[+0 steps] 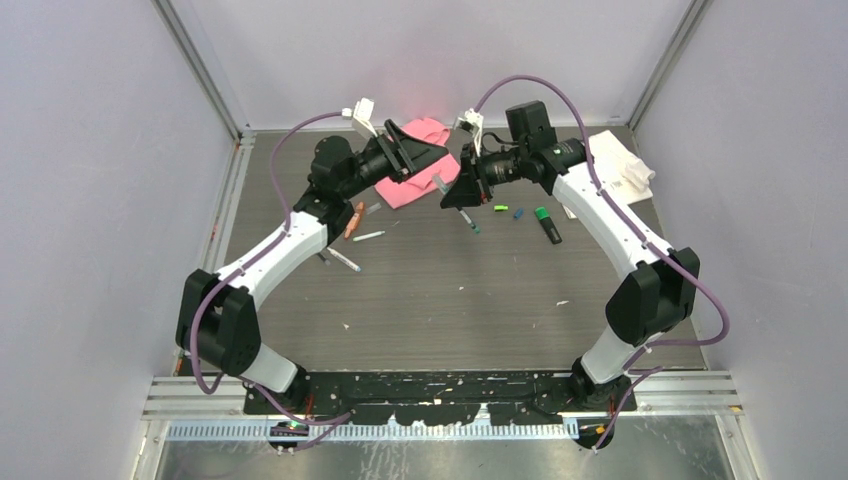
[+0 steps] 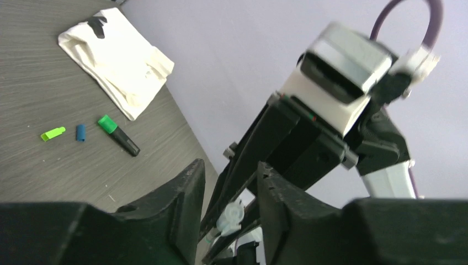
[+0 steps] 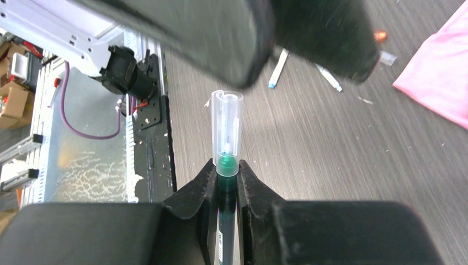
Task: Insert the pens into the pen caps
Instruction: Press the pen cap onto the pen, then place the pen at the center of the board.
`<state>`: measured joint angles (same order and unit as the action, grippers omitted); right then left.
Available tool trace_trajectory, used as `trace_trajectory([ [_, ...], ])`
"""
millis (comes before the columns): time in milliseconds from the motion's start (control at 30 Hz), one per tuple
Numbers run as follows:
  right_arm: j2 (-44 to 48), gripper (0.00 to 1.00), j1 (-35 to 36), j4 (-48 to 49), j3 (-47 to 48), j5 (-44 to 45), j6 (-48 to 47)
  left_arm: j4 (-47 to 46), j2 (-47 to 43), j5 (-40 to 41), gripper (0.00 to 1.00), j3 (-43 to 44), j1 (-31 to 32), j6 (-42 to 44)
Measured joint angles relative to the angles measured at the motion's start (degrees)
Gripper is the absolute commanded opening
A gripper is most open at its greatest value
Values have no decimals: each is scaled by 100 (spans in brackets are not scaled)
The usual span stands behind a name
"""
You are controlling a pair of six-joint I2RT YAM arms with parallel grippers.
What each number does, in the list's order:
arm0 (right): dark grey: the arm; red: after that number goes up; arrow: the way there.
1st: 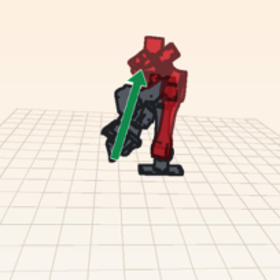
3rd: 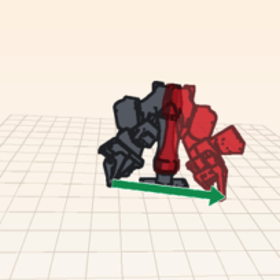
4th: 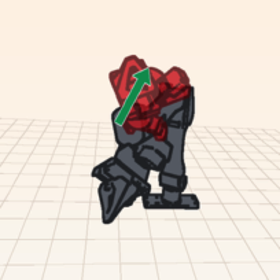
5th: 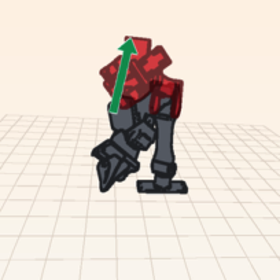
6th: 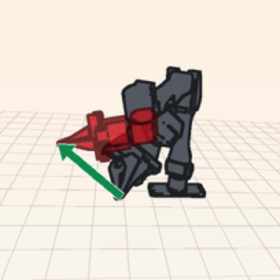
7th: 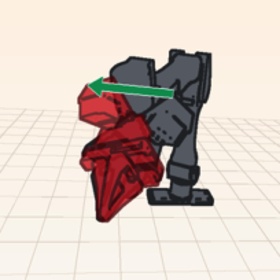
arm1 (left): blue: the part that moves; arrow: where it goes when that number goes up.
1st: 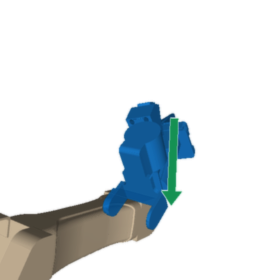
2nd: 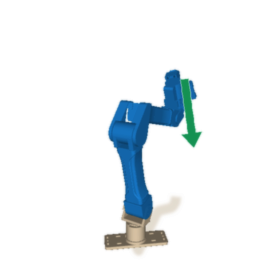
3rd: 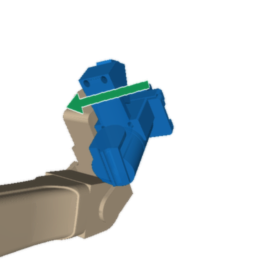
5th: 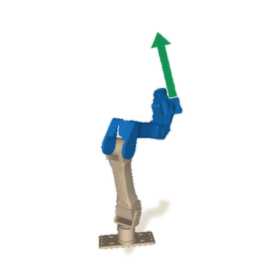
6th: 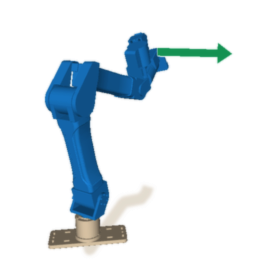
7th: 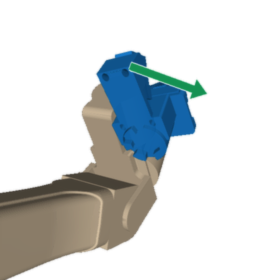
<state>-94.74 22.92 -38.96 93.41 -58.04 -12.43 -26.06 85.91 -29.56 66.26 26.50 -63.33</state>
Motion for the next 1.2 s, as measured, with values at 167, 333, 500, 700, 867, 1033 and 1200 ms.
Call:
trace_trajectory([
  [167, 0, 1, -2, -22, -361, -42, -208, 39, -151, 365, 64, -42, -94, -35],
  [333, 79, 1, -103, 146, -1001, 136, -87, 306, -866, 761, 65, -553, -393, 326],
  [500, 160, 4, -358, 802, -2111, 1307, 282, 516, -1696, 1119, 65, -1333, -649, 664],
  [700, -219, 4, -619, 1014, -2747, 3064, 264, 787, -2212, 1412, 65, -2135, -719, 907],
  [867, -1091, 6, -892, 975, -2308, 3807, 149, 929, -2262, 1506, 65, -2455, -719, 981],
  [1033, -1233, 10, -1108, 883, -2269, 4301, -151, 935, -2330, 1545, 65, -2568, -717, 979],
  [1200, -1255, 15, -1198, 870, -2271, 4638, -358, 898, -2339, 1552, 65, -2723, -719, 949],
])
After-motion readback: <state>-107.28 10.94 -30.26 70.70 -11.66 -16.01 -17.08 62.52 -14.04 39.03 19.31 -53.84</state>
